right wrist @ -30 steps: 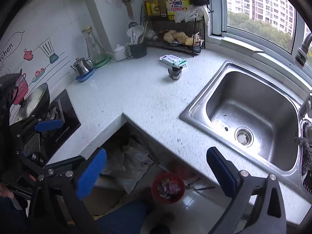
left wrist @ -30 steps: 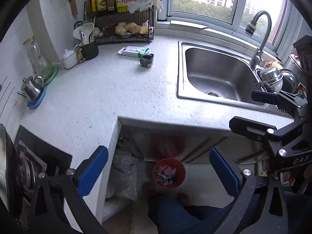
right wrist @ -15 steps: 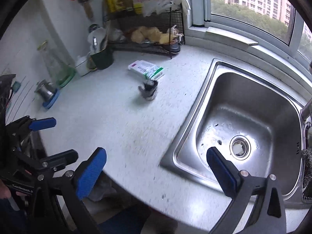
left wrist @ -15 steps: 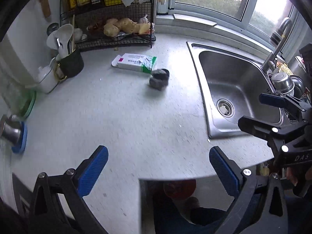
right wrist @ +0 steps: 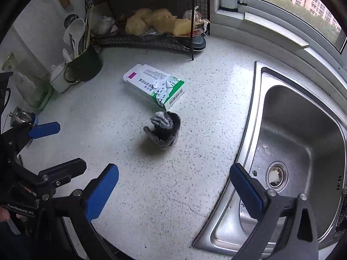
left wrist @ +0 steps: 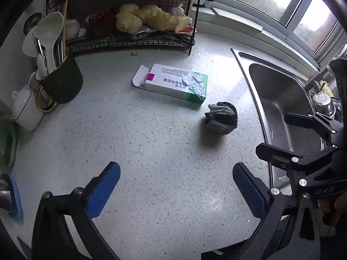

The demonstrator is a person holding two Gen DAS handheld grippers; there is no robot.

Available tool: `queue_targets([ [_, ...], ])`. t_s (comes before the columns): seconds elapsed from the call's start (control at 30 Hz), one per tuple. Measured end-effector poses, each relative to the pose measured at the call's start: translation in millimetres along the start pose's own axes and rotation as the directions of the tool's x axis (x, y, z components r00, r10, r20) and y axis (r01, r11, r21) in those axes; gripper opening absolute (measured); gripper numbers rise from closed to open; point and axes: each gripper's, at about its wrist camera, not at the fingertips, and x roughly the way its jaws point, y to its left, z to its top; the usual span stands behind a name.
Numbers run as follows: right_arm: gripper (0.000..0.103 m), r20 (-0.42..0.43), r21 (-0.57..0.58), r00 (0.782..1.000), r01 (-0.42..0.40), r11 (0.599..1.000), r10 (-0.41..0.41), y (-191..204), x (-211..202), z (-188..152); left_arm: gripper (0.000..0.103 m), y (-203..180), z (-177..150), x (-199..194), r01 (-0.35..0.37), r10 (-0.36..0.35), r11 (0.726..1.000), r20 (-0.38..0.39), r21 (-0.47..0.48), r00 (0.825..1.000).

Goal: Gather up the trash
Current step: 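Raise both empty tools back up to the counter, then grasp the grey sock on the counter with the right tool, then grasp the white-green medicine box with the left tool while the right tool holds the sock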

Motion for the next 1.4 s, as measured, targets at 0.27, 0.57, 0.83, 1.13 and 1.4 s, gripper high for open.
queue_targets([
  [0.27, 0.100, -0.092, 0.018, 0.995, -0.028, 0.999, 0.030, 3.0, 34.8, 28.8, 0.103, 24.5, 21.8, 28.7, -0.014, 0.013, 1.000, -0.075, -0.004, 0.997],
  [0.57, 0.077, -0.154, 0.007, 0.988, -0.019, 1.000, 0.020, 10.0, 60.8, 42.4, 0.103, 47.0, 31.1, 39.2, 0.001, -0.004, 0.999, -0.098, -0.032, 0.995],
  [0.83, 0.038, -0.189, -0.009, 0.982, 0.009, 1.000, -0.011, 14.5, 68.8, 43.0, 0.103, 52.9, 31.0, 40.5, 0.007, -0.010, 1.000, -0.104, -0.029, 0.995],
  [1.13, 0.027, -0.154, -0.017, 0.988, -0.005, 1.000, 0.002, 13.5, 45.2, 33.1, 0.103, 35.4, 56.2, 39.7, 0.052, -0.037, 0.980, -0.082, 0.190, 0.996],
  [1.4, 0.027, -0.110, -0.022, 0.993, 0.045, 0.999, -0.047, -6.1, 9.5, 19.5, 0.103, 4.8, 78.1, 45.6, 0.079, -0.054, 0.839, -0.063, 0.539, 0.997],
])
